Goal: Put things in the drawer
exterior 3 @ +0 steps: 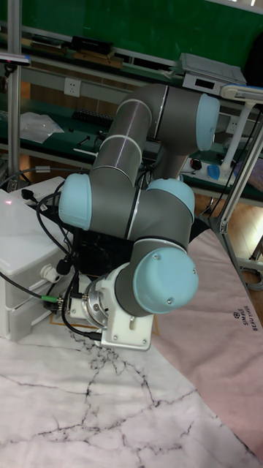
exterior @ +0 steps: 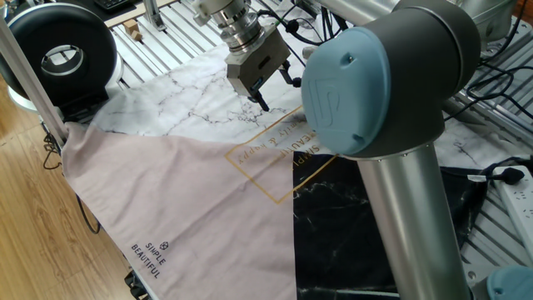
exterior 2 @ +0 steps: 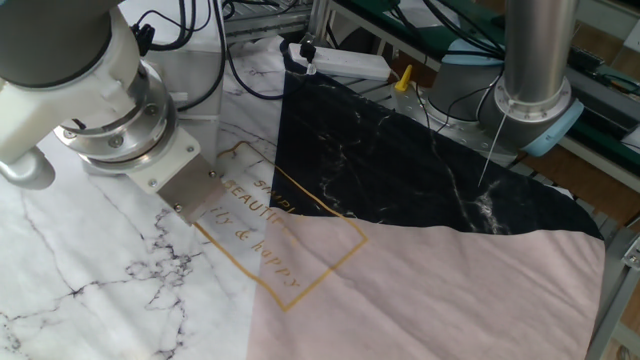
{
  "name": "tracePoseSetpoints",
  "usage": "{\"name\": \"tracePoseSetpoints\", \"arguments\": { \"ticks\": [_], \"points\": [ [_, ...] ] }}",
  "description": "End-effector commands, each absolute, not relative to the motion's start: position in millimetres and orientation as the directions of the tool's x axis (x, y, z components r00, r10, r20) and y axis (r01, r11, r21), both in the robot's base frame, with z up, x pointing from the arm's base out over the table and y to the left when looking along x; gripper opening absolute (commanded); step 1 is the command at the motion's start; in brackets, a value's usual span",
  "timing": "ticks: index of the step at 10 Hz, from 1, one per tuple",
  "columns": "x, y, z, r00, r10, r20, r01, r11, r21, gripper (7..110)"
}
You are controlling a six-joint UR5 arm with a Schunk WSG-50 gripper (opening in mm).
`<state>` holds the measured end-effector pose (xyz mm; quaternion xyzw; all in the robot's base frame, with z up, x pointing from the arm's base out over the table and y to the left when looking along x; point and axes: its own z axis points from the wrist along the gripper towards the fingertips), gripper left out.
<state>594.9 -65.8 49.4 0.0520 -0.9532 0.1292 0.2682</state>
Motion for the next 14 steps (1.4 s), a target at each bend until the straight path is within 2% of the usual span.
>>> {"name": "tracePoseSetpoints", "arguments": {
  "ticks": [1,11,14],
  "points": [
    [591,-68,51,-0.843,-0.003,0.538,-0.154,0.959,-0.236,66],
    [587,-78,55,-0.826,0.059,0.561,-0.133,0.946,-0.295,66],
    [599,-70,51,-0.845,0.027,0.534,-0.132,0.957,-0.257,66]
  ]
}}
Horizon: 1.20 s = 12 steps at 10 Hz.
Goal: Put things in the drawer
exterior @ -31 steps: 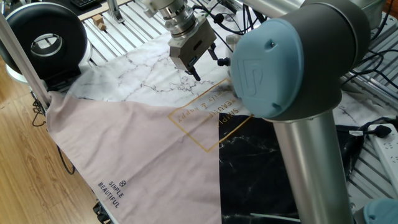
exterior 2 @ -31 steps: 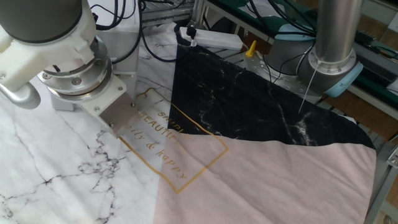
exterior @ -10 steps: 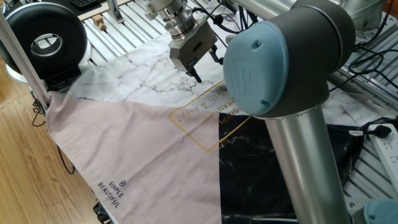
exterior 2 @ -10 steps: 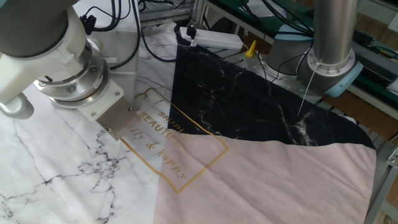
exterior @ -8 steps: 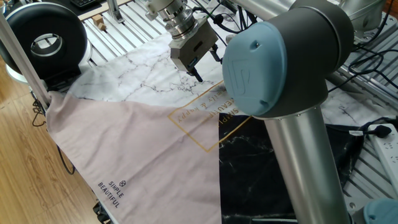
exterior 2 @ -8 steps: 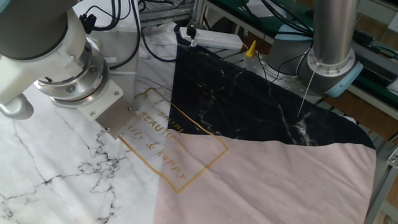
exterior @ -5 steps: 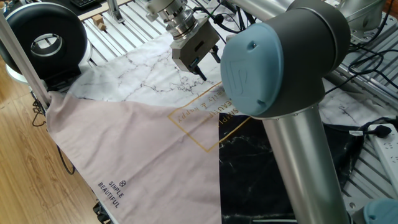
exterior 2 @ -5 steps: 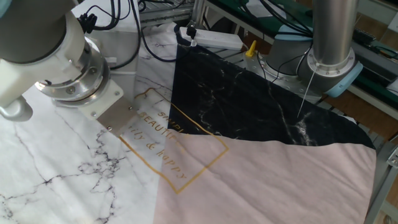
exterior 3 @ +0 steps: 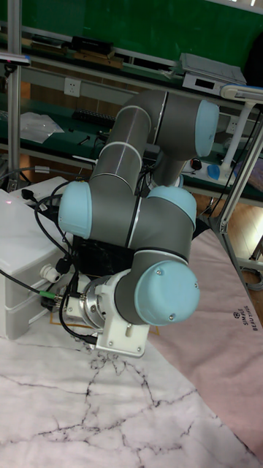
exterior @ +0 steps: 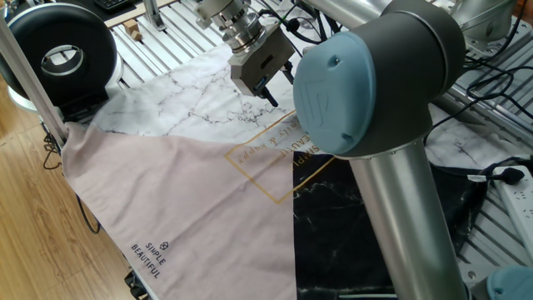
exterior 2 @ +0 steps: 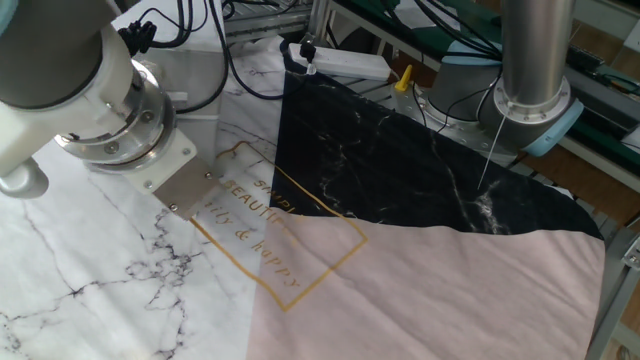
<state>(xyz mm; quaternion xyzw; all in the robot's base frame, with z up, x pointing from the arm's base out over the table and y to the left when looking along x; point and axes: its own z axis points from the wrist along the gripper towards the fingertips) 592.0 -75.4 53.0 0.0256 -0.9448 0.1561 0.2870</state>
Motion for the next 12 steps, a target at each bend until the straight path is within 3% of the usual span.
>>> {"name": "tracePoseSetpoints", "arguments": {
  "ticks": [1,4,9,12],
  "points": [
    [603,-69,49,-0.851,0.008,0.525,-0.137,0.961,-0.238,66],
    [607,-71,42,-0.858,-0.009,0.513,-0.145,0.963,-0.226,66],
    [595,-84,55,-0.839,0.024,0.543,-0.147,0.952,-0.269,66],
    [598,-93,44,-0.843,0.032,0.537,-0.148,0.946,-0.288,66]
  ]
}}
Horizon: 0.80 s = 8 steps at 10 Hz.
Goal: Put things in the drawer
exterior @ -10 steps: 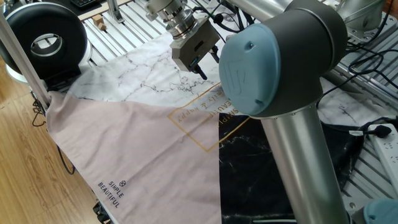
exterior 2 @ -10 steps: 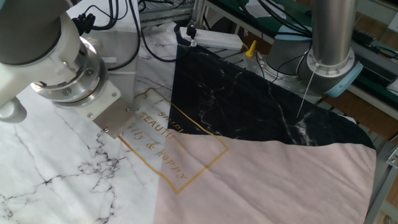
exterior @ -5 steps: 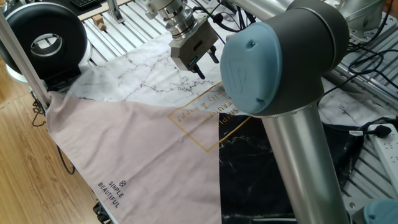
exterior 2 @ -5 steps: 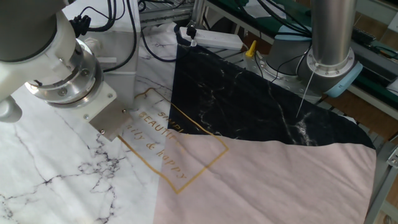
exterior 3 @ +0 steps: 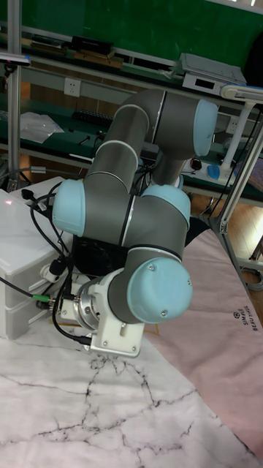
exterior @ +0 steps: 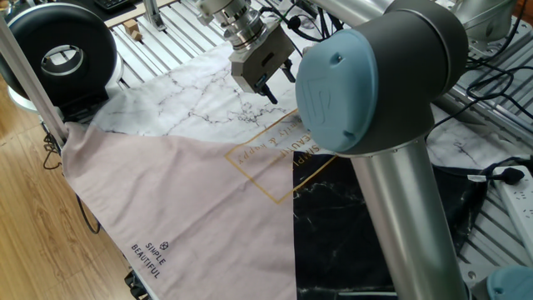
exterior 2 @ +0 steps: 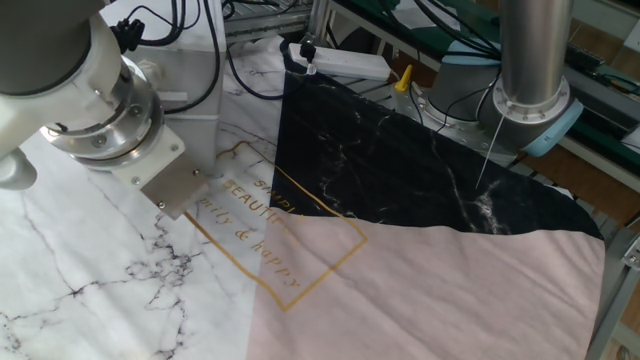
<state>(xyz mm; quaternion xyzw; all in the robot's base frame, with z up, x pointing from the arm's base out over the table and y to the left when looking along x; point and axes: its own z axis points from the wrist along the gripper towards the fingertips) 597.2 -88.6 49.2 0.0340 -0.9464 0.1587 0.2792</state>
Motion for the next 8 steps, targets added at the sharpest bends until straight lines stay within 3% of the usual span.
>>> {"name": "tracePoseSetpoints", "arguments": {
  "ticks": [1,5,8],
  "points": [
    [597,-94,45,-0.844,0.035,0.536,-0.149,0.943,-0.296,66],
    [594,-95,54,-0.831,0.051,0.554,-0.161,0.931,-0.327,66],
    [600,-70,50,-0.845,0.031,0.534,-0.131,0.956,-0.262,66]
  ]
}}
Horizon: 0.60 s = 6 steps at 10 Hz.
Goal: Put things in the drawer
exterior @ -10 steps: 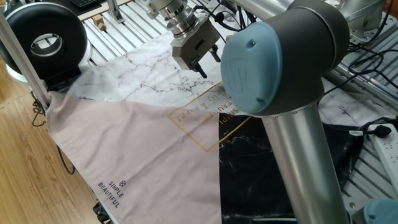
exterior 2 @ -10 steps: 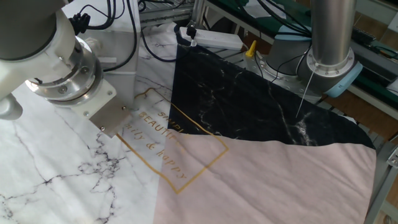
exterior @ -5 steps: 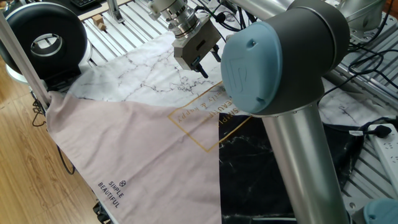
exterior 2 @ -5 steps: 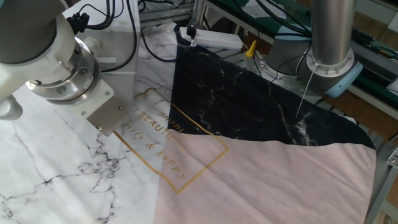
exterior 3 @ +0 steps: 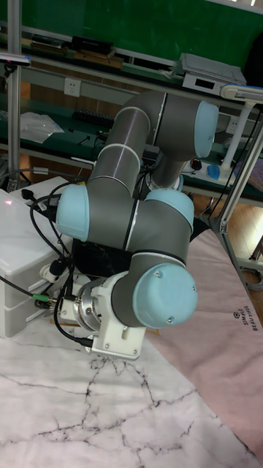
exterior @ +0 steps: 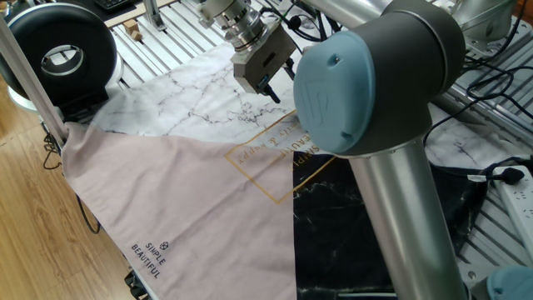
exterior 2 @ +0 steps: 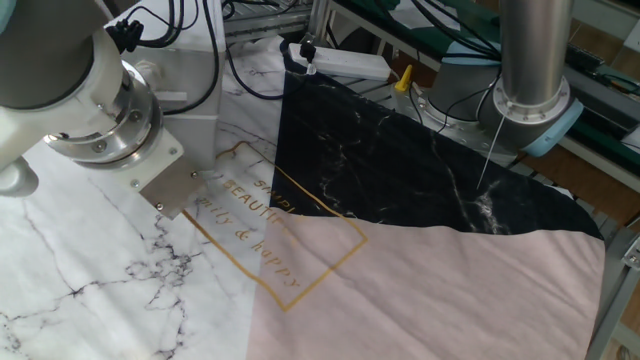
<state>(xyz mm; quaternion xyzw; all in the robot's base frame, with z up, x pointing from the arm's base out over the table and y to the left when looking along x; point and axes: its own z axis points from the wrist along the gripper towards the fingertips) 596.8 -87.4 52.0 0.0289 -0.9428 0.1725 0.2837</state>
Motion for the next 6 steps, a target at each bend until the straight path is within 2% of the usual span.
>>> {"name": "tracePoseSetpoints", "arguments": {
  "ticks": [1,6],
  "points": [
    [604,-59,49,-0.850,0.015,0.526,-0.122,0.966,-0.226,66],
    [607,-13,58,-0.873,-0.004,0.488,-0.050,0.995,-0.082,66]
  ]
}}
